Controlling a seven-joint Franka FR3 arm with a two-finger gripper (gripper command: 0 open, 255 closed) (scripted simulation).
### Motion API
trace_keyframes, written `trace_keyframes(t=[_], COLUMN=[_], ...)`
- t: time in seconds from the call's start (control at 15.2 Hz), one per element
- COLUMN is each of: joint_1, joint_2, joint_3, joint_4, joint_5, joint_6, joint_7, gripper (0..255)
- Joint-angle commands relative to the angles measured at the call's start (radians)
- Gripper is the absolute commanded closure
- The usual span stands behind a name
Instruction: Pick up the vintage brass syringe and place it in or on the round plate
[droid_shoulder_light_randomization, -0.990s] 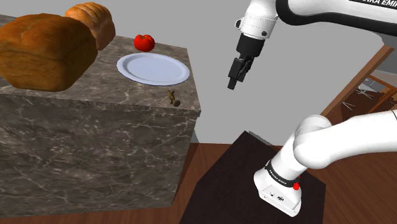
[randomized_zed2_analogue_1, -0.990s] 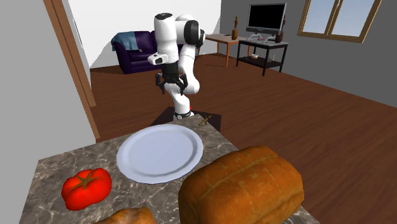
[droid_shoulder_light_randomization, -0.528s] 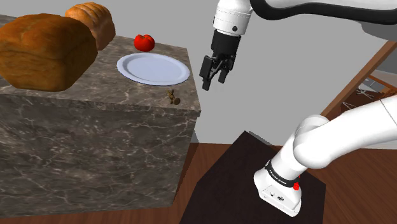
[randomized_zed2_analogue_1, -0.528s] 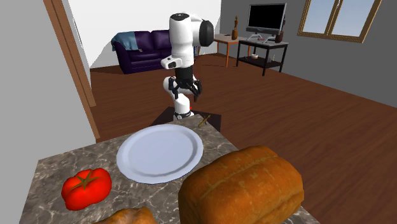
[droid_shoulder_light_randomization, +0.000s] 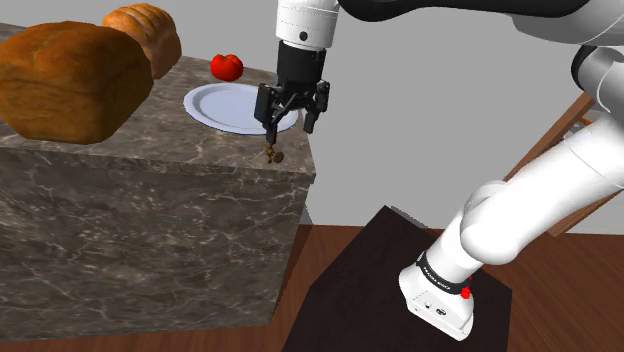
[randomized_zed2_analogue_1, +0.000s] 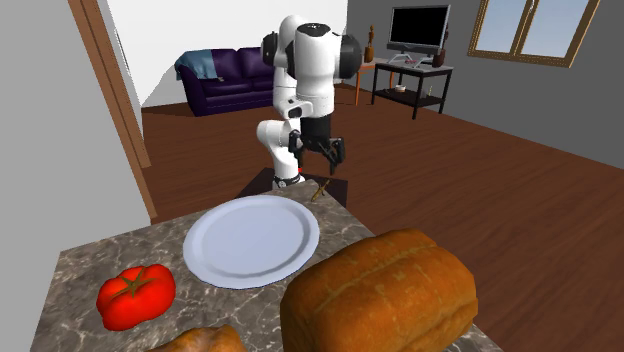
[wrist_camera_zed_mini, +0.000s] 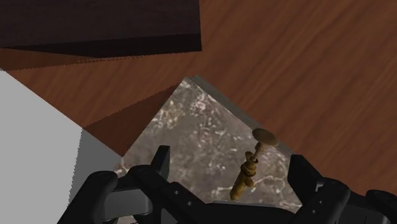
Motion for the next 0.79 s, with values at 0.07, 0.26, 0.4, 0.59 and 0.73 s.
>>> trace_keyframes(t=[0.07,0.26,0.4,0.59,0.73], joint_1=[0.002,0.005,0.006,0.007,0.007], joint_2=[0.107,0.102,0.099,0.098,0.098], joint_3=[0.047,0.047,0.048,0.050,0.050], joint_4=[0.102,0.057,0.028,-0.008,-0.008], joint_5=[-0.040,-0.037,-0.035,-0.033,-0.033], joint_6=[-0.003,0.037,0.064,0.099,0.099], joint_7=[0.107,0.104,0.103,0.101,0.101], gripper=[0,0,0,0,0])
